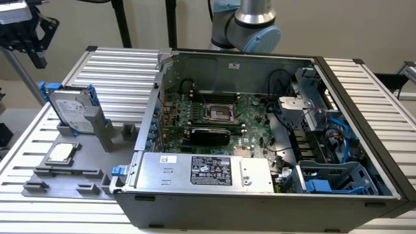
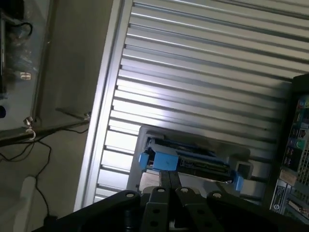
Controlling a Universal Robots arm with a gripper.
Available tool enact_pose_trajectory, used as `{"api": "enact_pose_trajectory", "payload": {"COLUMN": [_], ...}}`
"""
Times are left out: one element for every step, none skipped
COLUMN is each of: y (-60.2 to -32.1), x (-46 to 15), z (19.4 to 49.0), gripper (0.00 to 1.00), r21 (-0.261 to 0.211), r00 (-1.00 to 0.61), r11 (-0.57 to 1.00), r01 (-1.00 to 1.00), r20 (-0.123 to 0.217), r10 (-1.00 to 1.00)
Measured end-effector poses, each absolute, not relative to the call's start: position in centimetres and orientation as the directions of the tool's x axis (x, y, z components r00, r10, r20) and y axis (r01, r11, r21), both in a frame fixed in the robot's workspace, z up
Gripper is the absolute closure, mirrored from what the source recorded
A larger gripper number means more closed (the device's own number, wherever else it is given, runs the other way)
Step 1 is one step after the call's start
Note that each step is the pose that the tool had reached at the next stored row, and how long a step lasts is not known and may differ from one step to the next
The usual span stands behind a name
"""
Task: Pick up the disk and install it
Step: 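Pick up the disk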
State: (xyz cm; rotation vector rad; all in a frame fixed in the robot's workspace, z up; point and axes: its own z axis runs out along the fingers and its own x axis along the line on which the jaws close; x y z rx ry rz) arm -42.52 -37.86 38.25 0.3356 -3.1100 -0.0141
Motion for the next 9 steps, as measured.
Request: {"api": "enact_pose_trajectory", "payload": {"y": [-37.86, -37.86, -37.86, -37.86, -37.86, -37.86, -37.86, -37.86, -37.86], "x": [-42.52, -42.52, -42.52, -42.52, -42.52, -42.52, -42.52, -42.52, -42.52], "z": [38.25, 38.25, 38.25, 38.25, 38.24, 38.24, 38.24, 38.24, 38.24], "gripper": [0.89, 0.89, 0.89, 0.89, 0.89, 0.89, 0.89, 0.89, 0.89], "r21": [0.01, 0.01, 0.01, 0.01, 0.01, 0.01, 0.01, 0.01, 0.01], "r00": [-0.973, -0.968, -0.964, -0.959, -0.953, -0.948, -0.942, -0.935, -0.929], "r11": [0.973, 0.969, 0.964, 0.959, 0.954, 0.948, 0.942, 0.935, 0.929], "r01": [-0.231, -0.249, -0.266, -0.284, -0.301, -0.318, -0.335, -0.354, -0.37], "r20": [0.012, 0.012, 0.012, 0.012, 0.012, 0.012, 0.012, 0.012, 0.012], "r10": [-0.231, -0.249, -0.266, -0.284, -0.301, -0.318, -0.335, -0.354, -0.37]}}
